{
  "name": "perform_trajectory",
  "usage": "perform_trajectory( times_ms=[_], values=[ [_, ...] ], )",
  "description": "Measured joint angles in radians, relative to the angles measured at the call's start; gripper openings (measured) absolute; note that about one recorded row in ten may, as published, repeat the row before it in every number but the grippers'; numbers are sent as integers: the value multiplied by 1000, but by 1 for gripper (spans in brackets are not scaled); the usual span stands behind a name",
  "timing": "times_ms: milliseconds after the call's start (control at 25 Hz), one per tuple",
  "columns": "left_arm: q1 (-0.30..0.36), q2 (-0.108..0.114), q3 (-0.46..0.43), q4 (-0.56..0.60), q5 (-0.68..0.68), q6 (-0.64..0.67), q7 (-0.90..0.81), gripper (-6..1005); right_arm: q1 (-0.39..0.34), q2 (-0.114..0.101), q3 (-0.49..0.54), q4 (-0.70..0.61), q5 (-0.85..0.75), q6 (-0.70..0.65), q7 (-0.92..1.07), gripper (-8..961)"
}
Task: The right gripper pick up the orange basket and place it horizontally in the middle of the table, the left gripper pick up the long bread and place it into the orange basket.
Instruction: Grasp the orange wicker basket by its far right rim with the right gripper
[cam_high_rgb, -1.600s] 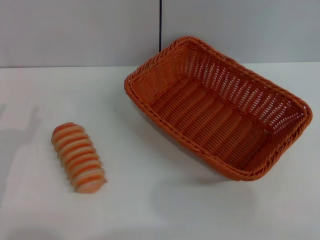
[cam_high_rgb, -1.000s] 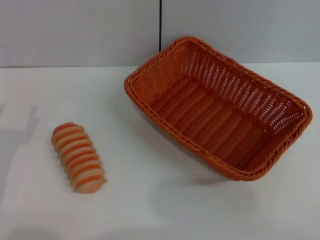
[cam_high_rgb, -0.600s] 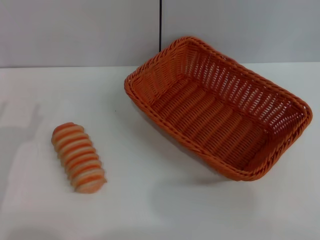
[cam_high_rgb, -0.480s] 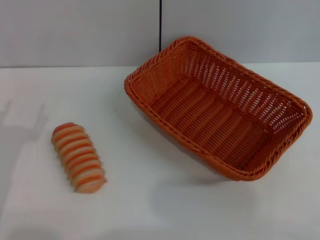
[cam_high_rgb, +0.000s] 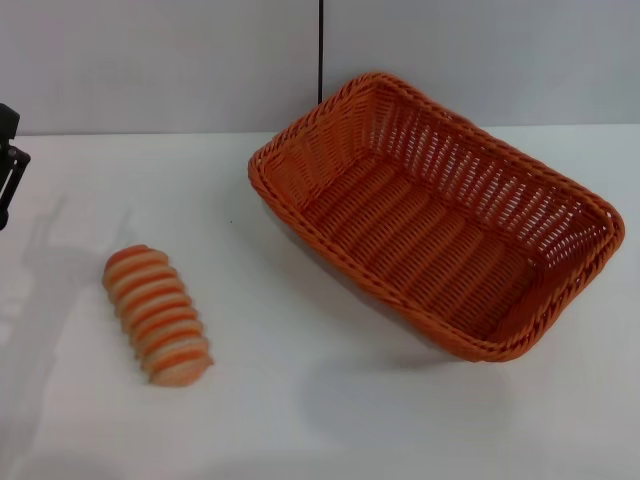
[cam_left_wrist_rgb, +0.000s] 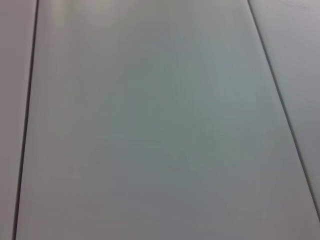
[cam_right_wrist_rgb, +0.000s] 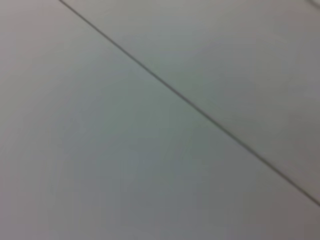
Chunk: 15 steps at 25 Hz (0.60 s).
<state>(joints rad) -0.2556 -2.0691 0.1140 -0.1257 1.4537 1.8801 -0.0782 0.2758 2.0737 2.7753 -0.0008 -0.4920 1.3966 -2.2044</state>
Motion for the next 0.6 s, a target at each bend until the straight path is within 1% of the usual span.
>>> perform_trajectory(
  times_ms=[40,80,120,240,280,320,400,440,480,520,600],
  values=[
    [-1,0,-2,-5,-1,0,-3,843,-2,-1,-9,3,-3,3,9,479],
    [-4,0,-4,-8,-4,0,-26,843,-8,-4,-39,24,-16,3,50,479],
    [-4,0,-4,-8,-4,0,-26,843,-8,-4,-39,24,-16,3,50,479],
    [-11,0,-6,-8,-7,0,-107,843,-35,-12,-107,106,-49,-7,214,478],
    [-19,2,-10,-4,-7,-6,-176,843,-61,-28,-160,194,-104,-4,361,478],
    [-19,2,-10,-4,-7,-6,-176,843,-61,-28,-160,194,-104,-4,361,478],
    [-26,4,-11,4,-4,-21,-239,843,-85,-50,-193,281,-176,24,459,478],
    [-30,5,-10,9,-3,-30,-270,843,-96,-62,-201,320,-207,47,486,478],
    [-33,6,-7,15,-2,-39,-294,843,-112,-78,-203,371,-243,103,506,478],
    [-34,6,-6,19,-2,-43,-309,843,-112,-78,-203,371,-243,103,506,478],
    [-35,7,-4,30,-1,-53,-351,843,-127,-92,-203,415,-266,166,507,478]
  ],
)
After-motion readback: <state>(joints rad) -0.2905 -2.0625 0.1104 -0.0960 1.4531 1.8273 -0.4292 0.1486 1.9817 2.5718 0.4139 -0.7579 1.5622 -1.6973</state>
